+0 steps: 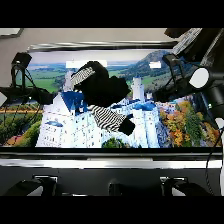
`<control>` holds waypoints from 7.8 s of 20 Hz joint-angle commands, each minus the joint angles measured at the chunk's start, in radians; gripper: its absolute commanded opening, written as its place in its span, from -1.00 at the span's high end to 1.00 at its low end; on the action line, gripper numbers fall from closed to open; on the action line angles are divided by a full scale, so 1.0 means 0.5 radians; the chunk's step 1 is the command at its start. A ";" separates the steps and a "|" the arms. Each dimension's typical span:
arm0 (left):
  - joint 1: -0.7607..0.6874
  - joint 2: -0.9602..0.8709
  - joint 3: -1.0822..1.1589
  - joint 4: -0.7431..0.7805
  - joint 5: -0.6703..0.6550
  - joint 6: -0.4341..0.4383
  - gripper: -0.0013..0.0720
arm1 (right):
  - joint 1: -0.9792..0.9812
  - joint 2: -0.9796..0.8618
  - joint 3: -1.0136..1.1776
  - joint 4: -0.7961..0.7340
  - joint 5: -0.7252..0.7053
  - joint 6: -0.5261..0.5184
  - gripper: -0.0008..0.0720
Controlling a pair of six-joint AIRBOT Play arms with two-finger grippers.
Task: Fold the clothes and pants, and hang the long-sleeved shirts on hangers.
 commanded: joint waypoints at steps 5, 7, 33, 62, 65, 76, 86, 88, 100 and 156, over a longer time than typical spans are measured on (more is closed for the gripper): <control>-0.002 0.001 -0.001 0.000 0.000 0.000 0.89 | 0.002 0.002 -0.001 0.000 0.001 -0.005 0.88; -0.002 0.001 -0.001 0.001 0.001 0.000 0.89 | 0.002 0.002 -0.001 0.000 0.001 -0.005 0.88; 0.436 -0.514 -0.084 -0.656 0.230 -0.535 -1.00 | 0.002 -0.225 -0.420 0.213 -0.246 0.384 -0.92; 0.384 -1.907 0.712 -1.559 1.064 -0.019 -0.22 | 0.005 -0.597 -0.607 1.302 -0.090 -0.151 0.88; 0.388 -1.901 0.712 -1.575 1.012 -0.043 0.90 | 0.004 -0.551 -0.607 1.303 -0.142 -0.130 0.88; 0.575 -0.862 1.211 -1.398 0.770 -0.108 0.91 | 0.002 0.243 0.409 -0.314 -0.538 0.941 0.88; 0.633 0.253 1.225 -1.397 0.677 -0.107 0.90 | 0.002 1.076 1.029 -0.681 -0.246 0.986 0.88; 0.633 0.381 1.225 -1.396 0.590 -0.108 0.90 | 0.002 1.222 1.029 -0.681 -0.121 0.984 0.88; 0.632 0.014 0.807 -1.372 0.903 -0.106 0.90 | 0.002 0.626 0.897 -1.650 -0.008 1.513 0.88; 1.344 -0.284 -0.790 -0.918 -0.101 0.060 -0.87 | -1.180 -0.200 -1.447 1.168 -0.114 -0.186 0.88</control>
